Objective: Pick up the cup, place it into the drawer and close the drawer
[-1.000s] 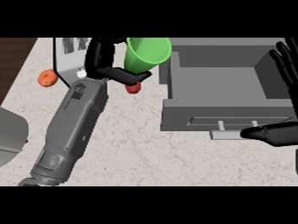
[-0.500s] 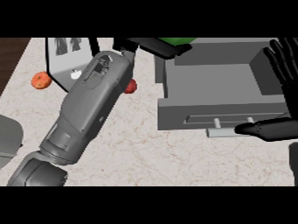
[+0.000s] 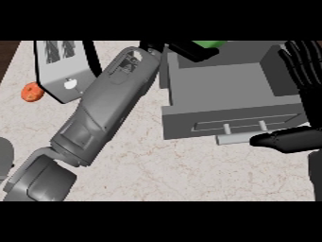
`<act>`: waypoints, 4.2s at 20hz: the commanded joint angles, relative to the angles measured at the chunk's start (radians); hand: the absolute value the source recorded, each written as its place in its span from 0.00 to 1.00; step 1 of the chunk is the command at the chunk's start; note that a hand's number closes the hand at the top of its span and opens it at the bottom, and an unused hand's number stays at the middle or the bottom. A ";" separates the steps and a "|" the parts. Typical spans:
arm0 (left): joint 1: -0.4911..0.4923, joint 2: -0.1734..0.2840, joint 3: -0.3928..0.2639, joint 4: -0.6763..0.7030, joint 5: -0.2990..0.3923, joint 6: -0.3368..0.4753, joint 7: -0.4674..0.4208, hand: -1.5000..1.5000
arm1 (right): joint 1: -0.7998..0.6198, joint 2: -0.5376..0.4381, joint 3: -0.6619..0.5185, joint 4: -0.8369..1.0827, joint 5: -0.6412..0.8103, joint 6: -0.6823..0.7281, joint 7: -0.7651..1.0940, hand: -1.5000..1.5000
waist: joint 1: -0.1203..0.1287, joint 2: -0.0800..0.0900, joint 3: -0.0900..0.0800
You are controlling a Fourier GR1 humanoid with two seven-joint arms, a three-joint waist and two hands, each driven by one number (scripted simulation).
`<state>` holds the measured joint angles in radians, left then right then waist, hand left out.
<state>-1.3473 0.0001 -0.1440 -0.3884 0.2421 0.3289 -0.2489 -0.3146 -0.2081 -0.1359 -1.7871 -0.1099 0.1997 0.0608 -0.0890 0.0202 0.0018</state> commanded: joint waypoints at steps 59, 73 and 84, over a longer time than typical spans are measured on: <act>0.410 0.152 -0.077 -0.288 0.446 -0.217 -0.239 0.00 | -0.437 -0.083 0.283 1.187 0.596 -0.048 -0.462 1.00 | 0.212 0.000 0.003; 0.488 0.197 -0.111 -0.360 0.435 -0.299 -0.225 0.00 | -0.639 -0.238 0.113 1.282 0.485 0.010 -0.403 1.00 | 0.290 0.020 0.002; 0.533 0.205 -0.109 -0.389 0.449 -0.348 -0.239 0.00 | -0.608 -0.285 0.093 1.223 0.429 0.104 -0.413 1.00 | 0.317 0.033 0.000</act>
<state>-0.8336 0.2017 -0.2549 -0.7670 0.6855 -0.0016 -0.4783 -0.7509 -0.3825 0.0416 -0.5968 0.3050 0.4404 -0.4231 0.1889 0.0382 0.0180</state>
